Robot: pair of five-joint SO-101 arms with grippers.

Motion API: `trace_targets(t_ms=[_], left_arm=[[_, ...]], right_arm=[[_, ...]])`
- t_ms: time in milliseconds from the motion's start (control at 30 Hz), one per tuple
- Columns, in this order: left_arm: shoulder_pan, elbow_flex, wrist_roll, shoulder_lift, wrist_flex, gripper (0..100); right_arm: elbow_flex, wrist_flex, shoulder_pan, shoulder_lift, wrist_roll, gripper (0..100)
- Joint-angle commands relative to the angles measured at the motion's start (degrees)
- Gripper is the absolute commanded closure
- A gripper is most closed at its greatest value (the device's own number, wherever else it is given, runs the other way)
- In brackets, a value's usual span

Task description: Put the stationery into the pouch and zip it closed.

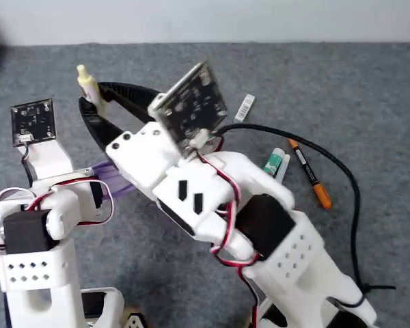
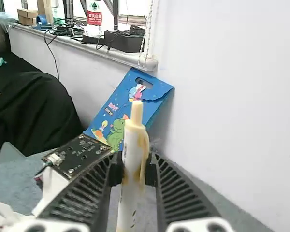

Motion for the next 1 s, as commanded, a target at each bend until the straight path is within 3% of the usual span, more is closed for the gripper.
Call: trace_targets(t_ms=[0,233,633,800,967], left_arm=[[-0.26,-0.48,0.7,0.44,-1.32,99],[-0.44,-1.27,0.88,3.16,-1.49,99],[-0.18,-9.63,4.04,12.57,1.05,99],[-0.18,-9.63,4.04,12.57,1.05,99],[-0.18,-9.63,4.04,12.57,1.14,99]], right_arm=[[3.34,-6.55,-0.13,-1.8,3.52,99.1],[8.35,-13.49,-0.04,-1.8,3.96,99.1],[9.67,-12.88,-0.04,-2.51,3.96,99.1],[17.93,-14.55,-0.04,-4.7,3.96,99.1],[25.58,-22.73,2.42,-5.58,4.84,99.0]])
